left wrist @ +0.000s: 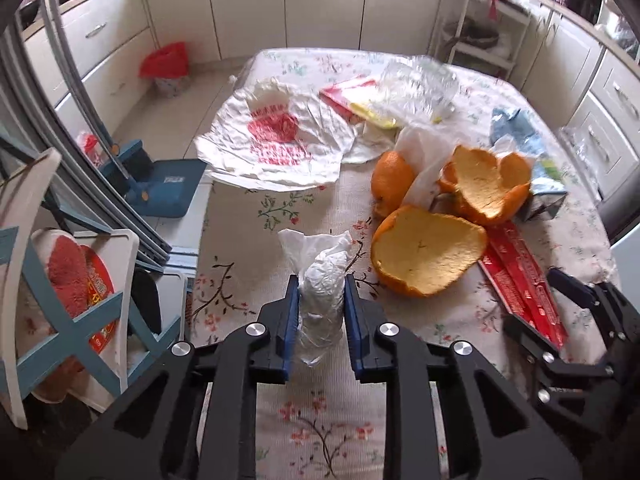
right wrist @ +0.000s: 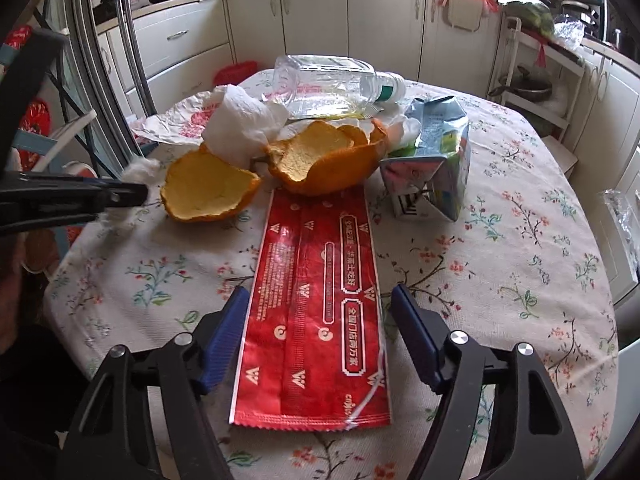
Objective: Collect trash
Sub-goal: 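Carry the tissue in the left gripper and red wrapper in the right gripper to the yellow bin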
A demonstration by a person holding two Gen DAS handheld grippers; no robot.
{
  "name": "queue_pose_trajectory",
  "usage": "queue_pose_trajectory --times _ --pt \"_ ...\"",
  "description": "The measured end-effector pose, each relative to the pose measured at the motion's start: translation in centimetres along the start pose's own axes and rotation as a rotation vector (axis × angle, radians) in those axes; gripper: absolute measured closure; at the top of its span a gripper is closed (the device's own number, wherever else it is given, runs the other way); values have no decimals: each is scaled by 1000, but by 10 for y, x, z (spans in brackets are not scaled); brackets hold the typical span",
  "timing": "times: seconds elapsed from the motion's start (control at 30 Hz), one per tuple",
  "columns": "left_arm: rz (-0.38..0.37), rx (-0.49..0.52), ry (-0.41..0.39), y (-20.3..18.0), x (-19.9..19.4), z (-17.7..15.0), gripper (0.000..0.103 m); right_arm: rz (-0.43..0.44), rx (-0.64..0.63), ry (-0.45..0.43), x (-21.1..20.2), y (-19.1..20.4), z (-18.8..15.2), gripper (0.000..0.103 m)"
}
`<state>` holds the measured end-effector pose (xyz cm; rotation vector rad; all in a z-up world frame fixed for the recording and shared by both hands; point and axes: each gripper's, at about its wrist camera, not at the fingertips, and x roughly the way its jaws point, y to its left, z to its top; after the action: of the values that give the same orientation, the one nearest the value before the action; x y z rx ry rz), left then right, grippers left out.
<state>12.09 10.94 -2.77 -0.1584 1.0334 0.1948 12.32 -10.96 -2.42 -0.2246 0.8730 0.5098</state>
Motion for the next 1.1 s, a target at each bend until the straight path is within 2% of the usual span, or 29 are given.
queue_pose_trajectory --times 0.1,0.23,0.3,0.37,0.53,0.73,0.9,1.1 --pt "-23 -28 -50 4 -17 -5 84 -3 -11 -12 0 0 -2 44" --pt "-71 -56 -157 7 -40 -6 84 11 -27 -21 -2 1 -3 77" --pt "-91 -69 -207 8 -51 -6 83 22 -17 -18 1 1 -1 88" --pt "-108 -78 -225 8 -55 -5 83 44 4 -16 -2 -3 -4 94" --pt "-131 -60 -253 1 -60 -6 83 68 39 -39 -22 -11 -15 96" --pt "-198 35 -339 -31 -78 -12 83 58 57 -92 -54 -21 -25 96" --pt "-288 143 -344 -74 -82 -24 83 0 62 -126 -83 -36 -40 96" --pt "-440 265 -304 -142 -84 -38 83 -125 180 -168 -129 -89 -74 96"
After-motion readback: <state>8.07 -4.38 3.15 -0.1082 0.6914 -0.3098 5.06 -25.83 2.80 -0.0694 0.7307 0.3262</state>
